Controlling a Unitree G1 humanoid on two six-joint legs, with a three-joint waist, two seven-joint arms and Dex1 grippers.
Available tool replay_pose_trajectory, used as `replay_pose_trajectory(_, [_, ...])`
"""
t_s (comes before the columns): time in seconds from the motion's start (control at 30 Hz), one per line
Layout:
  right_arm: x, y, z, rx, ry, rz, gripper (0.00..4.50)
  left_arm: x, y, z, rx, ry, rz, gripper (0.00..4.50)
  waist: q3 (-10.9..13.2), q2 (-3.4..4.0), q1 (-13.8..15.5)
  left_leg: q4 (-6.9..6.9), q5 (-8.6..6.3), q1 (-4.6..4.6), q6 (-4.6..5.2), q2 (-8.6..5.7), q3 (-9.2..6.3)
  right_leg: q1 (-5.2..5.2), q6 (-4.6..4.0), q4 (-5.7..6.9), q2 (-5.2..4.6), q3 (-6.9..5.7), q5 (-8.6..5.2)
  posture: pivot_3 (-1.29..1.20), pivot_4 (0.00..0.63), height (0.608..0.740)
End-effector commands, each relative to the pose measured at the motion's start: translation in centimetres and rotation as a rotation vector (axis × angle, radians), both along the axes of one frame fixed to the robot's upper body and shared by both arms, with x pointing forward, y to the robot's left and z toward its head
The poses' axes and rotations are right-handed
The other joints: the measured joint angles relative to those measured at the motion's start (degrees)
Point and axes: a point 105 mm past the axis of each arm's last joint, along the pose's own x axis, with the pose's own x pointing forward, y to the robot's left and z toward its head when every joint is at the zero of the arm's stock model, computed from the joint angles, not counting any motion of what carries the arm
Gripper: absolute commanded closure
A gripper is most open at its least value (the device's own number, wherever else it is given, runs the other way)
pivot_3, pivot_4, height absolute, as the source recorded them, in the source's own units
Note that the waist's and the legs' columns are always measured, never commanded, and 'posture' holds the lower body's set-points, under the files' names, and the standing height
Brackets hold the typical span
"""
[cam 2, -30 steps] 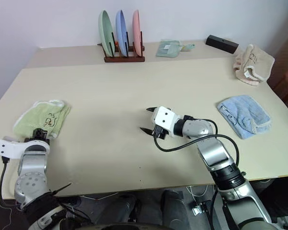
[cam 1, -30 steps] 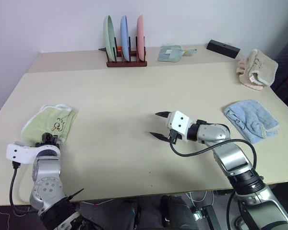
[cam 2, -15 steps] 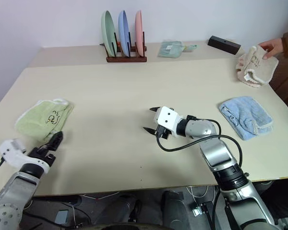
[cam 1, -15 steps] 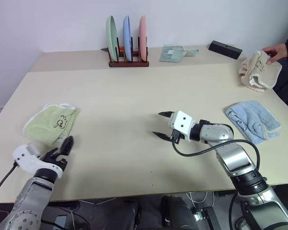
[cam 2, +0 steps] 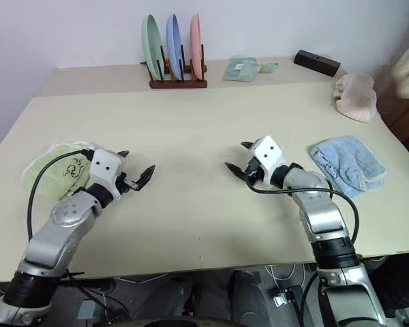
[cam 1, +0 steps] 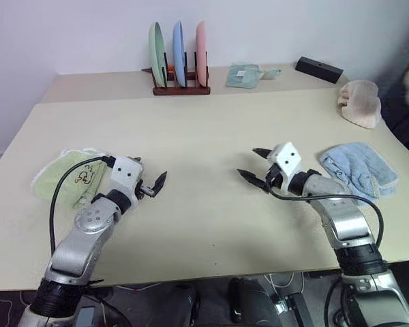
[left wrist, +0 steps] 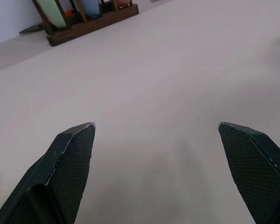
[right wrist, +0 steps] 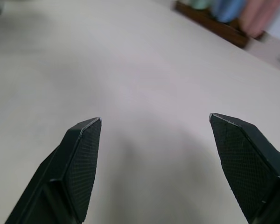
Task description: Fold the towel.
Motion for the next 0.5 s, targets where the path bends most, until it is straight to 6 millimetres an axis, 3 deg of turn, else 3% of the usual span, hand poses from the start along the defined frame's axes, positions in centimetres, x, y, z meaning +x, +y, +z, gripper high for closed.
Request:
replay_pose_trajectory(0.03, [-0.5,-1.6,1.1,0.100,-0.001,-0.058,0.74,0.2,-0.1,0.9,0.007,-0.063,-0.034,0.20,0.0,0.00,-0.1,0.01,0.00,-0.01,0.01,0.00,0.00,0.01,0.00,-0.01,0.00,0.00,0.00,0.00,0.150,0.740])
replay_pose_trajectory(0.3, [-1.5,-5.7,0.7,0.087,0.043,-0.141,0.74,0.3,1.0,-0.4,-0.053,-0.022,-0.031,0.20,0.0,0.01,-0.2,0.01,0.00,0.01,0.01,0.01,0.01,-0.02,0.01,0.02,0.00,0.01,0.00,0.00,0.150,0.740])
replay_pose_trajectory(0.5, [-1.2,-6.4,1.0,0.056,0.029,-0.140,0.74,0.4,1.1,-1.7,-0.050,0.008,-0.050,0.20,0.0,0.01,-0.1,0.03,0.00,0.01,0.01,0.01,0.01,0.00,0.01,0.02,0.00,0.01,0.00,0.00,0.150,0.740])
